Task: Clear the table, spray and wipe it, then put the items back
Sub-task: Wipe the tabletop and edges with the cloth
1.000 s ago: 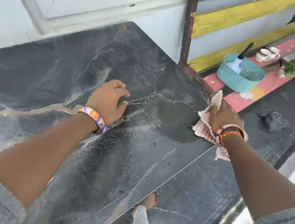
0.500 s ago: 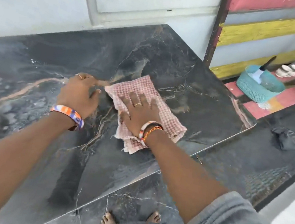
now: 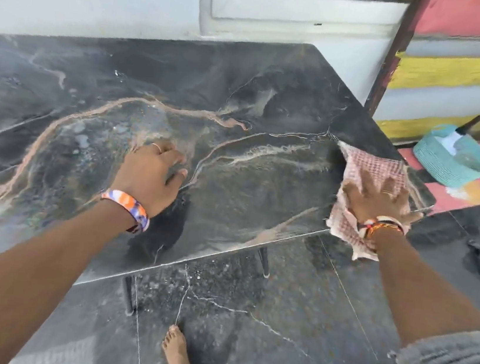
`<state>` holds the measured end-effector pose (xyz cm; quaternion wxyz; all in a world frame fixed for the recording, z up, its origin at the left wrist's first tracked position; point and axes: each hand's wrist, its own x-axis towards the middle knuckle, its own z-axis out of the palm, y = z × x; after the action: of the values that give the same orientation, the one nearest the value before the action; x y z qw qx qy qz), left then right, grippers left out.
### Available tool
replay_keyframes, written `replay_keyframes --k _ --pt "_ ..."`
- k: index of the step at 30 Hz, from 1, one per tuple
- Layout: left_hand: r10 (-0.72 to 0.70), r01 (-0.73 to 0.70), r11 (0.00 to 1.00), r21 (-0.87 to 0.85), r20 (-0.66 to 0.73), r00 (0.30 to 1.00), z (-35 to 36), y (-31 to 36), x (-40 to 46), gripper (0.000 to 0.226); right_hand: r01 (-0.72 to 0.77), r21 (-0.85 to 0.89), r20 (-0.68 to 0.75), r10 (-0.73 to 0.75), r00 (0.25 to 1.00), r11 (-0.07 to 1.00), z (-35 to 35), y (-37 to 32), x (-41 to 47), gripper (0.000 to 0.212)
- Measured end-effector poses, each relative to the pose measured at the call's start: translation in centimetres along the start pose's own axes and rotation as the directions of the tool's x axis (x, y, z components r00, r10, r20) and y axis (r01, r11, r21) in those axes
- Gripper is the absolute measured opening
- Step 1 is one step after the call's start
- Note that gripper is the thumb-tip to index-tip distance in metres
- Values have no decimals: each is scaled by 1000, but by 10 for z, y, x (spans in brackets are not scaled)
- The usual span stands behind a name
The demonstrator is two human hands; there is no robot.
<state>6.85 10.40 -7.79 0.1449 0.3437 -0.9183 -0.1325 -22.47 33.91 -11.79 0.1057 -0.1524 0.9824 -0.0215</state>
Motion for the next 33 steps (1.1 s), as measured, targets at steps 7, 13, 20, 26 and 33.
replay_keyframes --k 7,13,20,26,33 --pt "-130 130 991 -13 -108 986 -6 -24 -50 28 289 49 -227 -271 935 956 35 -60 -82 53" --pt "-205 212 977 21 -174 963 -28 -61 -80 27 764 -95 -166 -767 620 638 83 -170 -236 64" --pt "-235 250 968 37 -227 945 -51 -112 -105 26 891 -338 -72 -952 297 303 75 -165 -225 62" --pt "-359 403 911 90 -310 880 -89 -188 -140 34 725 -240 -123 -761 637 646 69 -119 -206 59" --pt "-776 772 628 -100 -159 610 -134 -282 -169 50 787 -160 -216 -799 561 595 96 -212 -317 53"
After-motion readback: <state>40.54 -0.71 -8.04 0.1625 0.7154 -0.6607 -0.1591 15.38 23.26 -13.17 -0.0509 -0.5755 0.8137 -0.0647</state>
